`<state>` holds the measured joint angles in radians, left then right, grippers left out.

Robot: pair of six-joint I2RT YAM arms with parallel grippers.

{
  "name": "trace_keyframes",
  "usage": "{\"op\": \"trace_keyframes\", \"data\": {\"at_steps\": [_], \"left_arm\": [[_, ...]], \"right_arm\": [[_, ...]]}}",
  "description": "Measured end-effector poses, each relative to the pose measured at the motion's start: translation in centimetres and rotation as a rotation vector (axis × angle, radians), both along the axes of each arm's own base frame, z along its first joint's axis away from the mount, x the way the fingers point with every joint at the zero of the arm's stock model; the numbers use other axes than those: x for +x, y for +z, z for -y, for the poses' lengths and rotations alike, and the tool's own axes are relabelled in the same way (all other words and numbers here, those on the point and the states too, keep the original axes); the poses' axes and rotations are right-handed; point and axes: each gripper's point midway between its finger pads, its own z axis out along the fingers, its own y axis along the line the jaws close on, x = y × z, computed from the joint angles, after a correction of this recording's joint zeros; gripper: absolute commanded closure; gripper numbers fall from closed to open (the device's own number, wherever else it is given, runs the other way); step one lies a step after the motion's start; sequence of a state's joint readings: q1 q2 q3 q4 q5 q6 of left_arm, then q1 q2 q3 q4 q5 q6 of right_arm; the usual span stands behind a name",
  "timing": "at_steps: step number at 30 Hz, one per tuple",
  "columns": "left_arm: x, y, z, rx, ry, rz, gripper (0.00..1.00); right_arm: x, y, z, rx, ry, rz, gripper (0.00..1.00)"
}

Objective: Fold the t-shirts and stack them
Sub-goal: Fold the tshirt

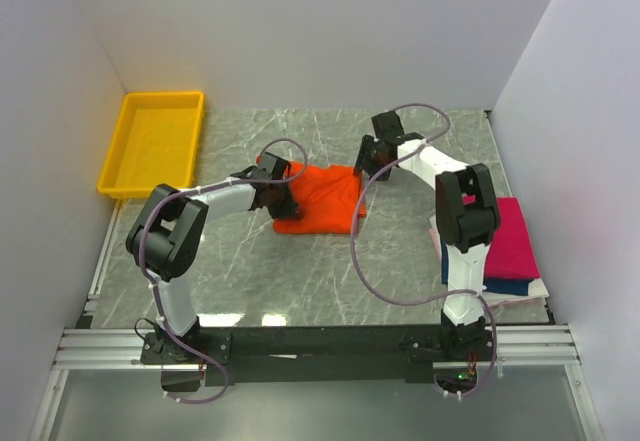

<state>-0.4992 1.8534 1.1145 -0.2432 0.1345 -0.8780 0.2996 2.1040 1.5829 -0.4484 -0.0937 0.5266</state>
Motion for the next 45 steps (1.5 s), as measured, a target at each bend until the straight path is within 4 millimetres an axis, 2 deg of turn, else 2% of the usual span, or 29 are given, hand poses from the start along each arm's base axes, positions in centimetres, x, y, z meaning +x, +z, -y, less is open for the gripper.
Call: {"op": "trace_keyframes", "data": {"at_steps": [4,7,9,12,14,16,18,22,24,28,33,35,39,45], "left_arm": [[0.0,0.7,0.0,0.013,-0.008,-0.013,0.86],[0.9,2.2,0.2,0.011,-0.012,0.003,0.85],[2.1,3.9,0.6,-0.002,-0.01,0.033,0.86],[4.8,7.1,0.9,-0.034,0.008,0.1,0.86],[6.9,8.9,0.8,-0.055,0.029,0.147,0.88],[9.0,9.6,0.4,-0.065,0.055,0.174,0.9],[10.5,9.0,-0.2,-0.066,0.077,0.177,0.92],[11.5,5.2,-2.0,-0.039,0.114,0.109,0.92],[11.5,3.5,-2.5,-0.026,0.123,0.074,0.93],[11.4,1.8,-2.9,-0.017,0.128,0.038,0.94],[11.7,1.2,-3.6,-0.028,0.143,0.026,0.95],[11.9,0.9,-4.0,-0.029,0.15,0.022,0.96],[11.7,-0.1,-4.6,-0.042,0.162,0.004,0.99],[11.9,-0.1,-4.6,-0.077,0.162,0.007,0.99]], "right_arm": [[-1.7,1.7,0.8,0.005,-0.006,0.023,0.4],[-2.7,3.5,1.1,0.019,-0.004,0.062,0.38],[-3.2,4.1,1.2,0.026,-0.001,0.081,0.37],[-3.6,4.0,0.9,0.03,0.018,0.091,0.36],[-4.1,3.4,0.6,0.035,0.032,0.081,0.41],[-4.6,2.9,0.3,0.045,0.046,0.067,0.46],[-4.9,2.9,-0.4,0.071,0.064,0.062,0.57],[-4.8,3.5,-2.2,0.142,0.088,0.067,0.73],[-4.4,3.8,-3.7,0.195,0.106,0.072,0.75],[-3.2,3.3,-6.9,0.304,0.132,0.062,0.75],[-2.6,-0.2,-9.2,0.394,0.124,-0.02,0.75],[-2.6,-1.4,-9.4,0.419,0.106,-0.049,0.75],[-1.5,-1.0,-8.9,0.494,0.067,-0.043,0.75],[-0.6,-1.7,-5.3,0.57,-0.039,-0.064,0.75]]}}
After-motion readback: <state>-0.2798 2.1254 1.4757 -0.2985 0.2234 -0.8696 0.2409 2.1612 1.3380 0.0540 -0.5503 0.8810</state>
